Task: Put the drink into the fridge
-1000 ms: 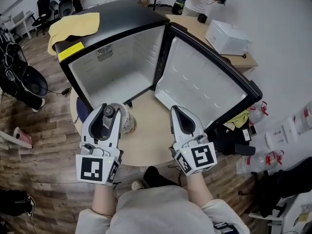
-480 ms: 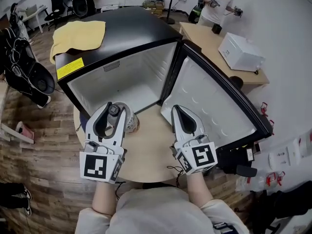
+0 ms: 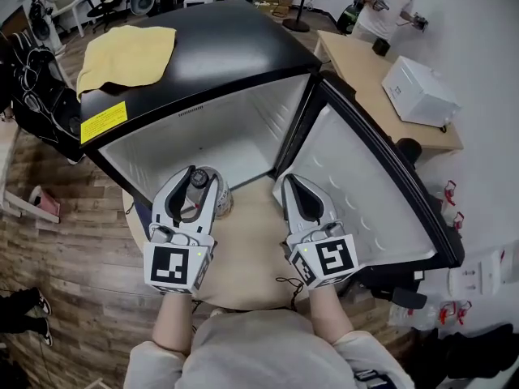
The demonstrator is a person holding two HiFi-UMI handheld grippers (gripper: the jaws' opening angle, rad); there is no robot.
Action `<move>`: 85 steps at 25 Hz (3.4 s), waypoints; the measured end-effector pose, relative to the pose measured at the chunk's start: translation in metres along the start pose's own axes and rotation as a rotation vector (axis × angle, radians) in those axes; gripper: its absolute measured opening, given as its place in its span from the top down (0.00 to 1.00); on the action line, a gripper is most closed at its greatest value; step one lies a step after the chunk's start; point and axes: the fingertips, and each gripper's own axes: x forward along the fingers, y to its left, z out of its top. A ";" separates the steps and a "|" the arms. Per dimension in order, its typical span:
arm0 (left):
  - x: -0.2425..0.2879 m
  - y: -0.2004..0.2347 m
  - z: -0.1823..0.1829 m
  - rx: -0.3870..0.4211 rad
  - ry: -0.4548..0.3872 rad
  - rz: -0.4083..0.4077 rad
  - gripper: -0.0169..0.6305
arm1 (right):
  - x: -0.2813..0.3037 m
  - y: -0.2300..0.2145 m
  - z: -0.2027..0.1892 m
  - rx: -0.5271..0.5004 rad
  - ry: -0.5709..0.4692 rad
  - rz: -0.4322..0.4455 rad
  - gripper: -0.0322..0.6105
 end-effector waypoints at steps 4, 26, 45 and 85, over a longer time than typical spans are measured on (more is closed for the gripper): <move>0.022 0.002 -0.023 -0.002 0.039 0.018 0.73 | 0.008 -0.006 -0.012 0.004 0.027 0.022 0.93; 0.139 0.040 -0.095 0.041 0.136 0.094 0.73 | 0.022 -0.033 -0.048 0.039 0.115 0.076 0.93; 0.169 0.064 -0.117 0.050 0.142 0.204 0.73 | 0.014 -0.052 -0.059 0.048 0.134 0.069 0.93; -0.062 0.025 -0.036 -0.086 0.019 0.154 0.96 | -0.020 0.056 -0.029 0.015 0.071 0.117 0.93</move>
